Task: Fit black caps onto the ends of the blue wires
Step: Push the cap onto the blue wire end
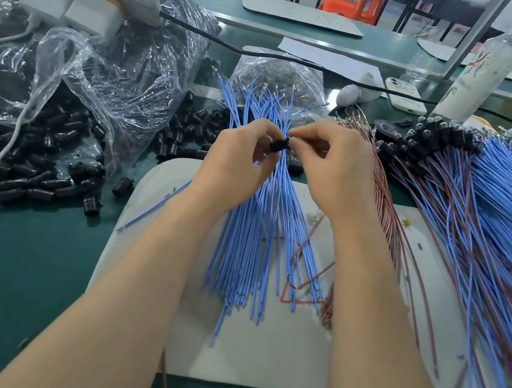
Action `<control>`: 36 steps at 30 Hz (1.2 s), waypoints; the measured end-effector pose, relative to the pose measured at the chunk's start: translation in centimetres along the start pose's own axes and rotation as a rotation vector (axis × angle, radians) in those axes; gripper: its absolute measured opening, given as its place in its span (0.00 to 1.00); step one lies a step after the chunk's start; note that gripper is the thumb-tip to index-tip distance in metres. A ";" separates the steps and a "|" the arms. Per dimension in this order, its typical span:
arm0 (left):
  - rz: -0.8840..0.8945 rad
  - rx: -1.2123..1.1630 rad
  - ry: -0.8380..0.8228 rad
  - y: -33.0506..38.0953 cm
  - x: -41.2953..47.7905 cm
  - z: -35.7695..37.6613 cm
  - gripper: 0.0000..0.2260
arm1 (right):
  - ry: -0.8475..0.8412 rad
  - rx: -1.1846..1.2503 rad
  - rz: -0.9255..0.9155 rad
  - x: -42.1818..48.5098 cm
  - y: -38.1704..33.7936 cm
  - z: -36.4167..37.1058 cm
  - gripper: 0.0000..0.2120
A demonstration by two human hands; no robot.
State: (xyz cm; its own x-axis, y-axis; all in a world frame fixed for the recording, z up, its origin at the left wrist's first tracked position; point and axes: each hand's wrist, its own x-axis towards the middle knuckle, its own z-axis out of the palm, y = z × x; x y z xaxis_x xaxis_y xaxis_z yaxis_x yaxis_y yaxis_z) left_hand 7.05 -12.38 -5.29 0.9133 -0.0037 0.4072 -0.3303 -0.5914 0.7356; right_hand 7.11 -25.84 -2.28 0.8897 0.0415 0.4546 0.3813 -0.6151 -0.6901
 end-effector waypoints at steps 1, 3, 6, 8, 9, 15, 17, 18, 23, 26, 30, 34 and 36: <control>0.002 -0.014 -0.033 0.0 0.0 -0.1 0.07 | -0.006 0.029 0.023 0.1 0.3 0.0 0.06; -0.007 -0.035 -0.074 0.1 0.1 -0.3 0.07 | -0.016 0.079 0.056 0.2 0.9 -0.1 0.06; -0.026 -0.054 -0.079 0.0 0.2 -0.4 0.07 | -0.047 0.178 0.091 0.2 1.4 -0.1 0.07; -0.024 -0.042 -0.068 0.1 0.1 -0.3 0.07 | -0.069 0.244 0.111 0.2 1.7 -0.1 0.09; -0.020 -0.034 -0.064 0.1 0.1 -0.3 0.07 | -0.077 0.261 0.115 0.3 1.8 0.0 0.10; -0.005 -0.021 -0.050 0.0 0.0 -0.1 0.08 | -0.083 0.261 0.126 0.3 2.2 0.2 0.08; -0.005 -0.025 -0.054 0.0 0.1 -0.1 0.08 | -0.078 0.288 0.149 0.3 2.1 0.2 0.08; -0.006 -0.027 -0.061 -0.1 0.1 -0.1 0.07 | -0.074 0.300 0.160 0.3 2.1 0.3 0.08; -0.006 0.036 -0.093 -0.3 0.3 0.4 0.08 | -0.018 0.266 0.209 0.2 1.7 1.1 0.07; -0.031 0.010 -0.033 -0.4 0.3 0.2 0.07 | 0.069 0.228 0.186 0.1 1.5 1.0 0.03; -0.049 -0.140 0.054 -0.4 0.2 0.0 0.08 | 0.060 0.242 0.170 -0.1 1.0 0.8 0.02; -0.052 -0.214 0.080 -0.3 0.3 -0.1 0.09 | 0.011 0.270 0.142 -0.4 0.3 0.8 0.04; -0.049 -0.230 0.084 -0.3 0.3 -0.1 0.09 | 0.004 0.260 0.125 -0.4 0.1 0.8 0.03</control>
State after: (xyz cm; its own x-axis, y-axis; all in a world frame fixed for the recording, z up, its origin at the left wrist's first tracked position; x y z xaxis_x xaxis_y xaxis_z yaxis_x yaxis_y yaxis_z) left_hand 7.40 -12.11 -5.29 0.9096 0.0933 0.4049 -0.3407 -0.3904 0.8553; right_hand 7.00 -25.24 -2.97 0.9329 -0.0255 0.3593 0.3212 -0.3929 -0.8617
